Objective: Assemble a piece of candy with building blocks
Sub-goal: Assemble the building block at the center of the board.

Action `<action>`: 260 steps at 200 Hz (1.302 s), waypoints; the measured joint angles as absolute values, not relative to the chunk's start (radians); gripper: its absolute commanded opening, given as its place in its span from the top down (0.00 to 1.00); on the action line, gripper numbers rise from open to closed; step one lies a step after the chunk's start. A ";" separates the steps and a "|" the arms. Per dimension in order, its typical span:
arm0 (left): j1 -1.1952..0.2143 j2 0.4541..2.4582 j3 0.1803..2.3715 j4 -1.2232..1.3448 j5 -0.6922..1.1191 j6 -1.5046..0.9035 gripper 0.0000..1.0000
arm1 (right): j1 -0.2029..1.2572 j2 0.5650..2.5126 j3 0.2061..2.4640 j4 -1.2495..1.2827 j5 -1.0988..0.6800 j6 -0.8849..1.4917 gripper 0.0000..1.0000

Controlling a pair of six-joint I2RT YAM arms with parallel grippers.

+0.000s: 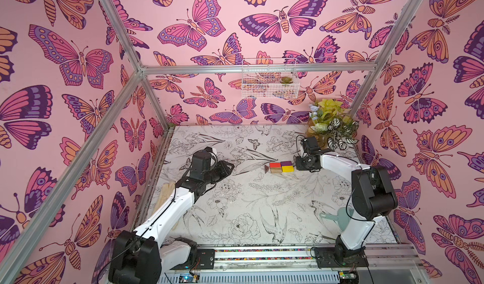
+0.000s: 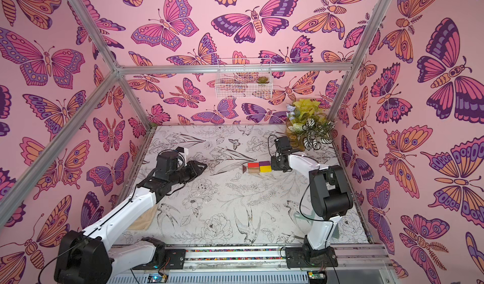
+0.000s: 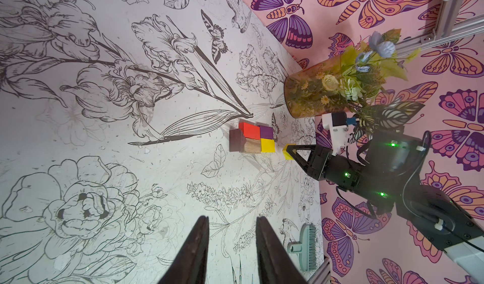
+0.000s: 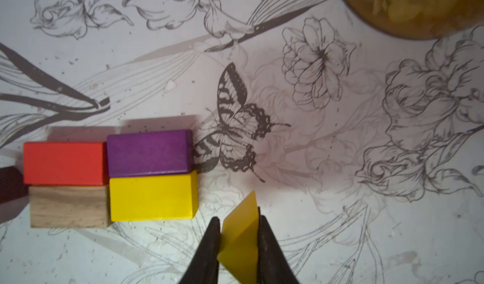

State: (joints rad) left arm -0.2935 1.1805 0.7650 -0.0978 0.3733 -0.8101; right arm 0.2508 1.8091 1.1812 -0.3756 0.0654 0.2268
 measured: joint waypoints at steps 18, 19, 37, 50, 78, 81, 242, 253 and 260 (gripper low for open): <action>-0.294 1.180 0.765 -0.098 0.373 -0.810 0.67 | 0.251 1.831 1.193 -0.346 0.062 0.228 0.91; -0.294 1.180 0.765 -0.098 0.373 -0.810 0.67 | 0.251 1.833 1.194 -0.344 0.062 0.228 0.91; -0.294 1.182 0.765 -0.098 0.374 -0.810 0.67 | 0.251 1.866 1.220 -0.328 0.057 0.235 0.91; -0.294 1.185 0.765 -0.098 0.374 -0.810 0.67 | 0.251 1.884 1.236 -0.319 0.053 0.237 0.91; -0.294 1.194 0.765 -0.097 0.374 -0.810 0.66 | 0.251 1.921 1.281 -0.322 0.047 0.239 0.91; -0.294 1.195 0.765 -0.098 0.374 -0.810 0.66 | 0.251 1.927 1.286 -0.321 0.045 0.239 0.91; -0.294 1.212 0.765 -0.097 0.378 -0.810 0.67 | 0.277 1.941 1.293 -0.363 0.037 0.242 0.88; -0.294 1.212 0.765 -0.097 0.378 -0.810 0.67 | 0.279 1.944 1.293 -0.364 0.037 0.242 0.88; -0.294 1.212 0.765 -0.097 0.378 -0.810 0.67 | 0.279 1.948 1.293 -0.364 0.038 0.242 0.88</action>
